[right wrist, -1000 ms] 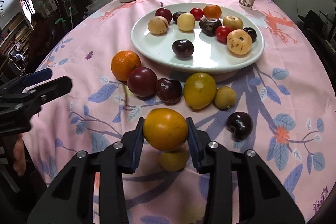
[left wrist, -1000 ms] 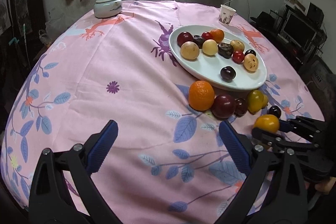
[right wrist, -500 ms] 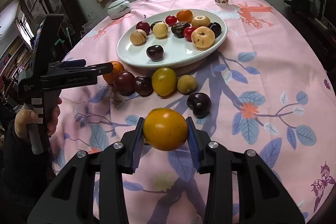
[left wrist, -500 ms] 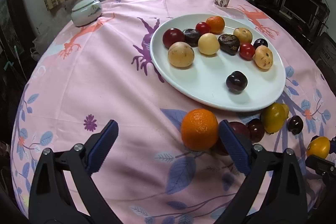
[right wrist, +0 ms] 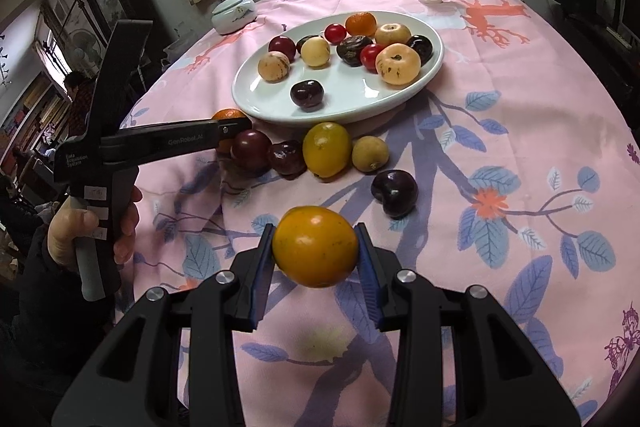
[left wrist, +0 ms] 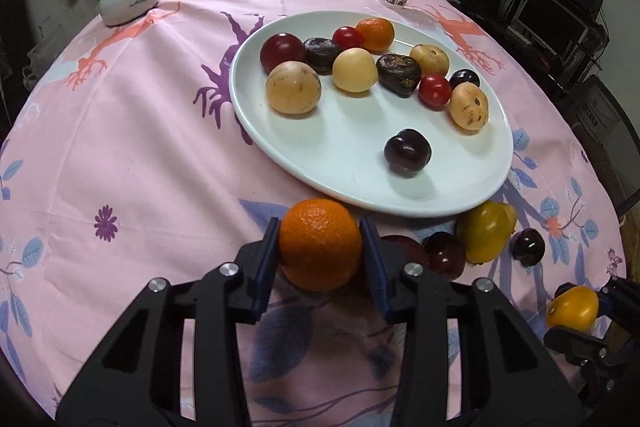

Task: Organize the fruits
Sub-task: 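Carry both fruits onto the white plate and open both tools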

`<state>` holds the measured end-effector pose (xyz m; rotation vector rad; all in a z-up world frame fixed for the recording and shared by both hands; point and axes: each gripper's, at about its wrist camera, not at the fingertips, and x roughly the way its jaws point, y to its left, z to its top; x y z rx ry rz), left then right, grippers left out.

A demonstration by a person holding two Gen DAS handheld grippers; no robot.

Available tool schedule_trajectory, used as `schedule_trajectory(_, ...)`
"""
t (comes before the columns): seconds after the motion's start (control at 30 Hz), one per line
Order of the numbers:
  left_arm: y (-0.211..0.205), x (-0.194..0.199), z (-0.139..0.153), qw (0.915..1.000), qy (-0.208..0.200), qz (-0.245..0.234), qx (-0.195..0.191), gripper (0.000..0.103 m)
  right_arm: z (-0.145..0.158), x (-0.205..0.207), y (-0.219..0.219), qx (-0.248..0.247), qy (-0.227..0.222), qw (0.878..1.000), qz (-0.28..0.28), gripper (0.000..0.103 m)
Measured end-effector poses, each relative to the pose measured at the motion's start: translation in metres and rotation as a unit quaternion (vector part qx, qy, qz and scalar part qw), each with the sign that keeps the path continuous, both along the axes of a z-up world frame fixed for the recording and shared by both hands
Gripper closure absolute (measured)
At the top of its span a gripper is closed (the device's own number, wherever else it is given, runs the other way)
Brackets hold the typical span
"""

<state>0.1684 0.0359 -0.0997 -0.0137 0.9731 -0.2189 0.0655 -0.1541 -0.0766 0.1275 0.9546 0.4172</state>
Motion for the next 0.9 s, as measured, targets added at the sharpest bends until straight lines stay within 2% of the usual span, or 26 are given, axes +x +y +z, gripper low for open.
schedule_trajectory(0.2,0.012,-0.035,0.015,0.9991,-0.014,0.008,-0.041,0.064,0.004,0.0,-0.001,0.004,-0.003,1.0,-0.003,0.064)
schedule_trajectory(0.37,0.014,-0.086,0.037,0.9976,-0.045,0.0,-0.053,0.064,0.007,-0.001,0.001,0.008,-0.009,1.0,-0.001,0.064)
schedule_trajectory(0.5,0.009,-0.11,0.054,0.9964,-0.064,-0.019,-0.053,0.064,0.011,-0.006,0.007,0.007,-0.014,1.0,0.006,0.064)
schedule_trajectory(0.77,0.005,-0.122,0.066,0.9949,-0.079,-0.031,-0.054,0.064,0.021,-0.015,0.013,0.003,-0.027,1.0,0.008,0.064)
schedule_trajectory(0.9,0.006,-0.111,0.069,0.9962,-0.073,-0.028,-0.04,0.064,0.033,-0.002,0.017,-0.002,-0.038,0.999,0.018,0.064)
